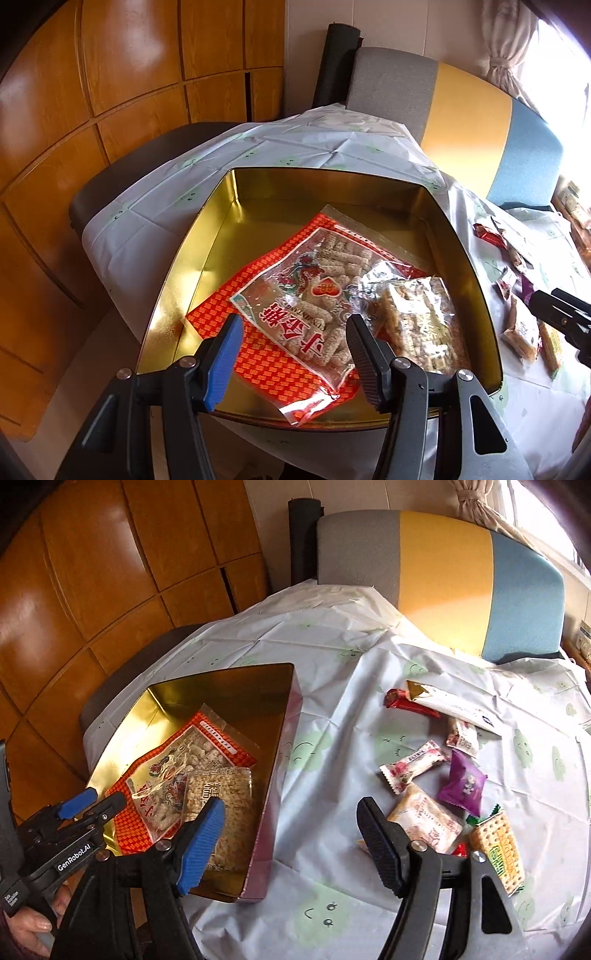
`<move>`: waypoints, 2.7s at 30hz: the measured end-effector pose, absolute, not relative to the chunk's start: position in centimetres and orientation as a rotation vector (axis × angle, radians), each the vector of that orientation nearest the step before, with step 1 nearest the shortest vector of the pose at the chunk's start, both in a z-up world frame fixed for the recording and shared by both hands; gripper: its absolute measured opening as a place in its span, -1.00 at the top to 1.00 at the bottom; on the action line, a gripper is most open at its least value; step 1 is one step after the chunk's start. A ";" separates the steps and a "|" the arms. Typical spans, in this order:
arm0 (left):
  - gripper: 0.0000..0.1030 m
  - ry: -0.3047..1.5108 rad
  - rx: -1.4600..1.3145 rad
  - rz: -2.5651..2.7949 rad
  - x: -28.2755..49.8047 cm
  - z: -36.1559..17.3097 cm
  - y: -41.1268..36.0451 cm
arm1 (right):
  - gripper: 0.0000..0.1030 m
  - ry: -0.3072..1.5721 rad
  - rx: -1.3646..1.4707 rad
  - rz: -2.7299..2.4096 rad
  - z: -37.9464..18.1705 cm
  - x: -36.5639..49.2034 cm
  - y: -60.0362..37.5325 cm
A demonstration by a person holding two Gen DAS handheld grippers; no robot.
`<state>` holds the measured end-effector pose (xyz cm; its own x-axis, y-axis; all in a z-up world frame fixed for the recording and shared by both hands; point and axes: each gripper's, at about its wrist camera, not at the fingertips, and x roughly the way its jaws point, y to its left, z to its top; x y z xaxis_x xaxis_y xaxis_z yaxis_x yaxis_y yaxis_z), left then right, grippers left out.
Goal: Organize snacks
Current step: 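Carry the rice-cracker bag with the right gripper into the tin and release, then reach the left gripper to the white stick packet and grasp it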
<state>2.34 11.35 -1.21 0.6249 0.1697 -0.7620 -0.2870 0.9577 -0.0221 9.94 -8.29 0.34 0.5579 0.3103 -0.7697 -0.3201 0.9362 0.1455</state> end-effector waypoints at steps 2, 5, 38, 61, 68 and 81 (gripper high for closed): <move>-0.14 0.856 -0.131 0.257 2.4 -1.1 10.9 | -0.46 0.888 -0.034 0.356 0.6 9.7 -9.2; -0.14 0.857 -0.115 0.246 2.4 -1.0 10.3 | -0.46 0.871 -0.064 0.326 0.8 9.6 -10.7; -0.14 0.846 0.118 0.095 4.9 0.5 1.0 | -0.46 0.962 -0.033 -0.026 -1.4 12.2 -30.4; -0.14 0.805 0.494 -0.366 16.7 2.7 -13.1 | -0.46 1.020 0.058 -0.005 -1.6 12.4 -31.0; -0.38 0.855 0.635 -0.491 23.3 0.2 -19.1 | -0.46 1.005 0.089 0.016 -1.0 12.3 -31.1; -0.61 0.953 0.805 -0.587 30.1 -6.4 -25.9 | -0.46 1.016 0.175 0.046 -0.7 12.6 -32.1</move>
<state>30.13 -25.91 -6.39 0.4669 -0.0915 -0.8795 0.7442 0.5779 0.3350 12.57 -32.07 -0.73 0.5270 0.1200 -0.8414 0.0429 0.9850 0.1674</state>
